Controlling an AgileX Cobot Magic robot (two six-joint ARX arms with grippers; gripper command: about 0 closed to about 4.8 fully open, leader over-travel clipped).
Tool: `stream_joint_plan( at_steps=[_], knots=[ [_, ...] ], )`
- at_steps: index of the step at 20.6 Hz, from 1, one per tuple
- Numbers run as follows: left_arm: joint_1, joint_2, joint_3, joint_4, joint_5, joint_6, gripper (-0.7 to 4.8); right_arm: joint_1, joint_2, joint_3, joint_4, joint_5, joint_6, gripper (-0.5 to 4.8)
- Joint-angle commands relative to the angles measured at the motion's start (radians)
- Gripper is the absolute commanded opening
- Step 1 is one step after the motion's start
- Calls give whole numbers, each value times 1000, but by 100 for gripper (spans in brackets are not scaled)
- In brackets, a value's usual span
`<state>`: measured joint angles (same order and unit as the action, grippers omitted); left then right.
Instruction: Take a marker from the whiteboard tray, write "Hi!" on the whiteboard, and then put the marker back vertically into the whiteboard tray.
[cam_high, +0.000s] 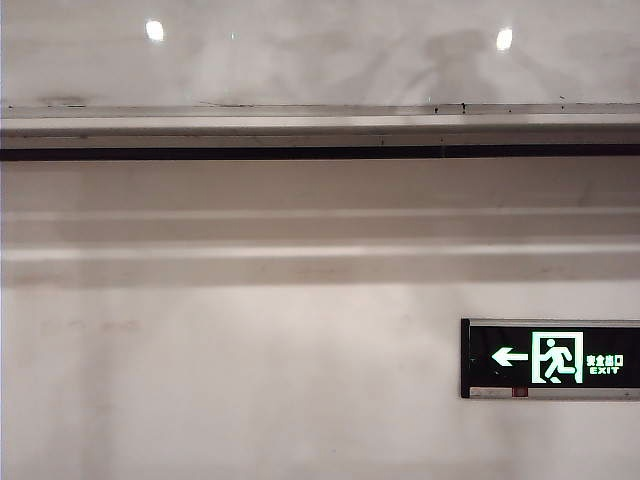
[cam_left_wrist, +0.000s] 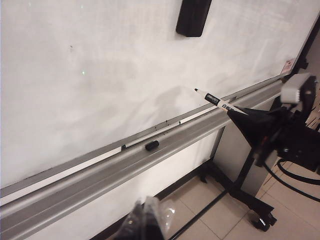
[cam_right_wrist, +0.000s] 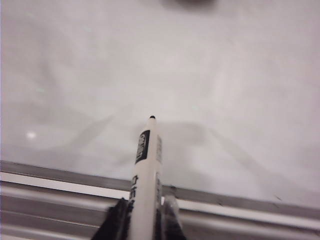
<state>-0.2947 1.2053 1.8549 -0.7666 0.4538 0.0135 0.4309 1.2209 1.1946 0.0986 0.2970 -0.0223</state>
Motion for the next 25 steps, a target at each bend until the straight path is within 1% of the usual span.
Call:
stream_joint_plan(
  at_steps=[1,6,9,11,14,17,19,20,22,23,25],
  knots=[
    [0,-3,6,21,7,0,-6,0,-26,7,38,-116,3,21],
    [0,-3,6,21,7,-2,-6,1,-30,53,40,-253,5,21],
    [0,-3,6,21,7,-3,-6,3,-29,128,7,-274,50,21],
    [0,-3,6,22,7,-3,-6,3,-29,205,-62,-274,50,21],
    [0,0,6,46,-11,13,-6,11,-26,306,-122,-270,49,20],
    [0,1,6,113,-13,12,-6,11,-2,414,-203,-270,50,18],
    [0,0,6,167,-17,12,-6,11,25,477,-237,-270,50,-2],
    [0,-1,6,180,-29,11,-6,13,37,496,-237,-270,50,-2],
    [0,-3,6,204,-120,8,-6,43,75,548,-236,-251,50,-2],
    [0,-3,6,204,-203,-10,-6,63,105,584,-236,-230,49,-2],
    [0,-3,6,202,-296,-18,-6,89,151,639,-235,-220,48,-2]
  ],
)
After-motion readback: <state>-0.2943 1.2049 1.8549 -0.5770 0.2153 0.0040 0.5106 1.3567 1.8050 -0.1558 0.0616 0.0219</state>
